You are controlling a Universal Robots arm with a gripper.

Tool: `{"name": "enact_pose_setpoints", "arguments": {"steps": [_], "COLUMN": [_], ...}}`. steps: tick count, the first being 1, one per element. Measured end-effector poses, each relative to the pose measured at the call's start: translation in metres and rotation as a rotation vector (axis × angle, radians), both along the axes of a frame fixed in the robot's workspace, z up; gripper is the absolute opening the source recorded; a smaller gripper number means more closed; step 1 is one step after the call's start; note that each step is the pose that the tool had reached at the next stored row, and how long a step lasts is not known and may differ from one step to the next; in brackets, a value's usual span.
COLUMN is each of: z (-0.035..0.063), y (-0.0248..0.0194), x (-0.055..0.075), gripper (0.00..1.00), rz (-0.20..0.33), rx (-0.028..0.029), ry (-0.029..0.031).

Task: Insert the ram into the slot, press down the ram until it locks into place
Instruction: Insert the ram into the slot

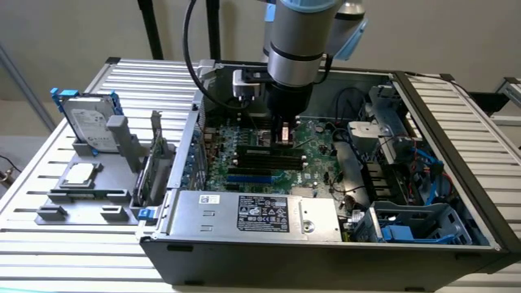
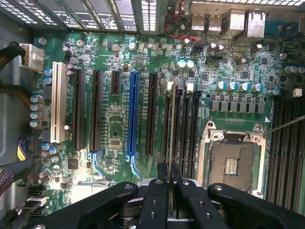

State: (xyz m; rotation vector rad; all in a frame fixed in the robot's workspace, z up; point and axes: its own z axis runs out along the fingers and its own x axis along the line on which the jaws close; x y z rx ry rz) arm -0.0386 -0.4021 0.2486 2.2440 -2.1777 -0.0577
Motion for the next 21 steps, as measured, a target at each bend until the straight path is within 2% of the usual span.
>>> {"name": "enact_pose_setpoints", "arguments": {"steps": [7,21], "z": [-0.0053,-0.0116], "y": [0.0013,0.0015], "x": [0.000,0.004], "gripper": [0.13,0.13], "rz": [0.007,0.011], "rx": [-0.0024,-0.0033], "ry": [-0.0052,-0.0057]}}
